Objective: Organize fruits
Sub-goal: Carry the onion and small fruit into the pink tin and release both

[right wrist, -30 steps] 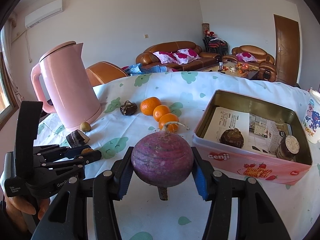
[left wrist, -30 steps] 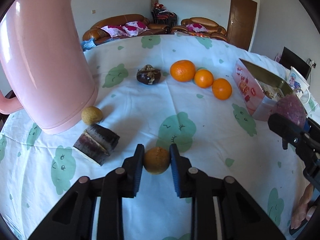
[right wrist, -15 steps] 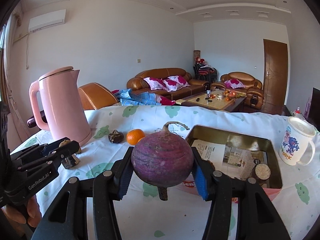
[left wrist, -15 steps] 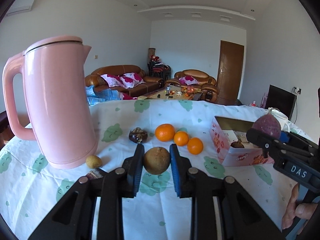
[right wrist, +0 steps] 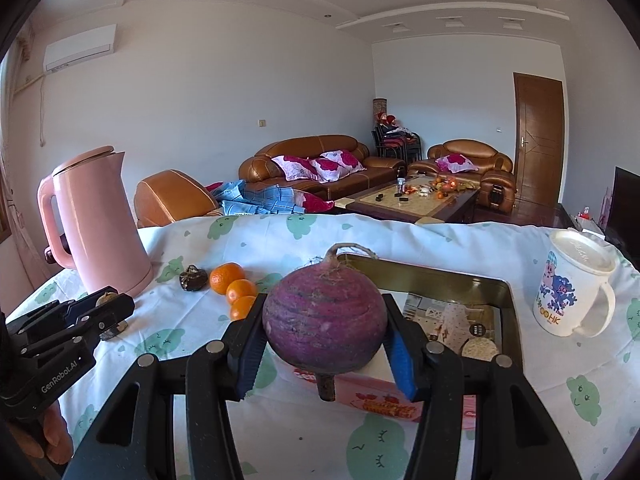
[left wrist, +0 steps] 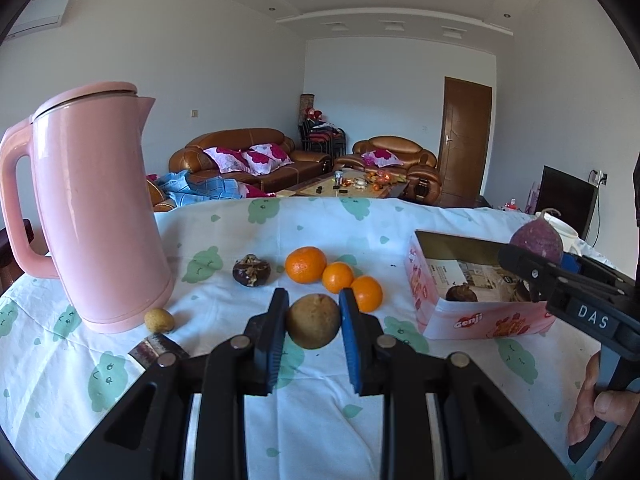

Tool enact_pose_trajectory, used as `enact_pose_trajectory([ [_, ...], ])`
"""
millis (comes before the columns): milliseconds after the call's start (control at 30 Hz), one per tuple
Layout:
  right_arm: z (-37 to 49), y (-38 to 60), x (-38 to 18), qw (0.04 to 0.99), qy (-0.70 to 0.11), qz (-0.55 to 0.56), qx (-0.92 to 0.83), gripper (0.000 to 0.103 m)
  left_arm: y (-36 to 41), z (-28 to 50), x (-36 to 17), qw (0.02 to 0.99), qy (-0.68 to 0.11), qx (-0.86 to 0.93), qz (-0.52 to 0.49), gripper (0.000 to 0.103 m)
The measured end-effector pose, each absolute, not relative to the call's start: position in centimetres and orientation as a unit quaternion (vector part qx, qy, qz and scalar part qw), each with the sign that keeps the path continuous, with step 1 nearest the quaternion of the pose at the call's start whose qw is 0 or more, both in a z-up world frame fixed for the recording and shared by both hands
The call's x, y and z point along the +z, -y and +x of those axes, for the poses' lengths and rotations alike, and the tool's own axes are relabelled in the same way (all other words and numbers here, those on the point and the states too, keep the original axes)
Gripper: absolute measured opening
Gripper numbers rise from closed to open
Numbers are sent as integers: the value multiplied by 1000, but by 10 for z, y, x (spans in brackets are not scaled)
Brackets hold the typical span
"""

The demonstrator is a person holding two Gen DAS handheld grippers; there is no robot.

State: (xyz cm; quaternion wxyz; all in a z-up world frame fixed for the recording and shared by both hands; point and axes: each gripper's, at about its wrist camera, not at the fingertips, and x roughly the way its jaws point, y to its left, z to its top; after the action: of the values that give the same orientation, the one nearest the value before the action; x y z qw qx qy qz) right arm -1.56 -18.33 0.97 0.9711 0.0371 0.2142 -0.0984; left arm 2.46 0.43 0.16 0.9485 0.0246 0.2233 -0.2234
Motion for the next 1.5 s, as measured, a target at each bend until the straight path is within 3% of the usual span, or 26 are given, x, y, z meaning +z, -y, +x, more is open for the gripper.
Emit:
enact_pose_trajectory([
  [700,-22,286,13,958,-220,69,-169,55,121,28,16,931,-226,-286,22,27],
  [1033,-5,313,3,948,-252,45,-190,56,180,51,0,919,-266,-291,35,27],
  [1500,11,320,-10,940,-298,59,-153,56,199,69,-14,907,-310,-280,52,27],
])
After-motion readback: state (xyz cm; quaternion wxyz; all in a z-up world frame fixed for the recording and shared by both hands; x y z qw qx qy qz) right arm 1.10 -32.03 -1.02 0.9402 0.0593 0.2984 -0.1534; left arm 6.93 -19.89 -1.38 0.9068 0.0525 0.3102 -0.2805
